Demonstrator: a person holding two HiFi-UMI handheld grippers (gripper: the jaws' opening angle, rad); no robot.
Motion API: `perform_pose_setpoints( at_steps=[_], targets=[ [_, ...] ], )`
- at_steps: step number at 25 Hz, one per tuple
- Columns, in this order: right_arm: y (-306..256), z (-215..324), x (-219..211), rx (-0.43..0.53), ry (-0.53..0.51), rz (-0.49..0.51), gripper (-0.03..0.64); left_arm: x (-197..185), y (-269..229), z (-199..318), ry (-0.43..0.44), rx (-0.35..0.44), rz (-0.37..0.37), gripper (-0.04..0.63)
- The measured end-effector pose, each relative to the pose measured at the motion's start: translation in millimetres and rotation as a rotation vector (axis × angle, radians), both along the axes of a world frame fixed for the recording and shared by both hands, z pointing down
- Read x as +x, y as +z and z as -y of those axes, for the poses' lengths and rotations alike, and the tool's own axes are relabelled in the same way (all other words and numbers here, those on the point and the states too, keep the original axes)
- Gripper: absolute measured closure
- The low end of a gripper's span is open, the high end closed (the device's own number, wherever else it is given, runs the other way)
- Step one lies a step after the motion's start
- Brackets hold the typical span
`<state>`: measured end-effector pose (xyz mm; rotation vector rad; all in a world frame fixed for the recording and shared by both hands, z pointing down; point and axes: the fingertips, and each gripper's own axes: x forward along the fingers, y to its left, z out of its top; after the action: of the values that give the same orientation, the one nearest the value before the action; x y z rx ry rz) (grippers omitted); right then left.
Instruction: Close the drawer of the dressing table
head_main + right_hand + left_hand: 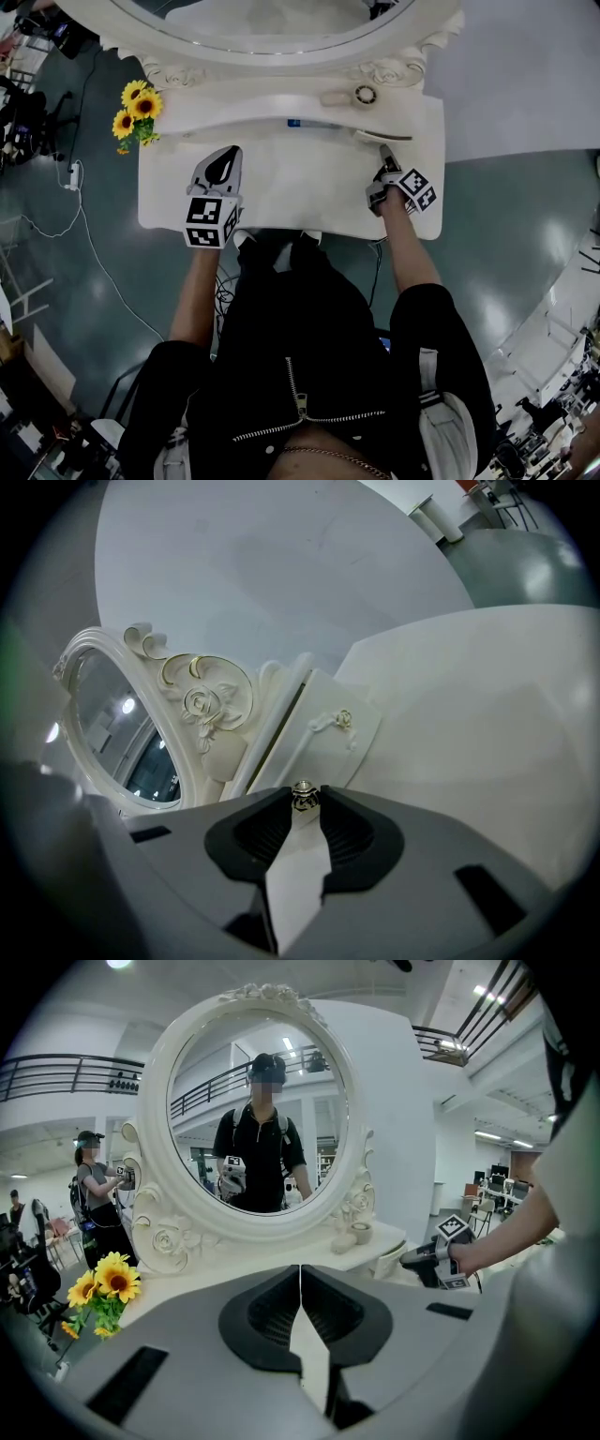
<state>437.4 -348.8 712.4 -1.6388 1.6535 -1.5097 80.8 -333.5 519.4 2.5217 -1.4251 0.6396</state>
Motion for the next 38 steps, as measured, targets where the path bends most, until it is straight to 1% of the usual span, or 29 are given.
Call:
perform_pose_setpoints(
  at_steps=[14, 25, 31, 34, 36, 38],
  targets=[
    [-0.4, 19.9, 2.2, 0.003, -0.02, -0.008, 0.531, -0.6, 2.0, 6.6, -0.014, -0.004, 0.007, 0.572],
    [-0.2, 33.6, 3.3, -0.006, -0.03, -0.017, 0.531, -8.2, 2.9, 7.2, -0.039, -0.011, 0.01, 0.572],
    [-0.2, 35.7, 3.2, -0.004, -0.031, -0.026, 0.531, -7.1, 4.1, 7.6, -0.035, -0.019, 0.01, 0.572],
    [0.9, 34.5, 1.6, -0.018, -0.055, -0.072, 0.514, -6.6, 2.2, 9.1, -0.027, -0.016, 0.009, 0.572],
    [-0.2, 30.3, -1.5, -0.032, -0.094, -0.151, 0.495, -7.8, 0.5, 10.1, -0.022, -0.013, 0.007, 0.572],
    [-2.8, 23.8, -5.4, -0.042, -0.13, -0.232, 0.497, -10.3, -1.8, 11.2, -0.018, -0.009, 0.002, 0.572]
  ],
)
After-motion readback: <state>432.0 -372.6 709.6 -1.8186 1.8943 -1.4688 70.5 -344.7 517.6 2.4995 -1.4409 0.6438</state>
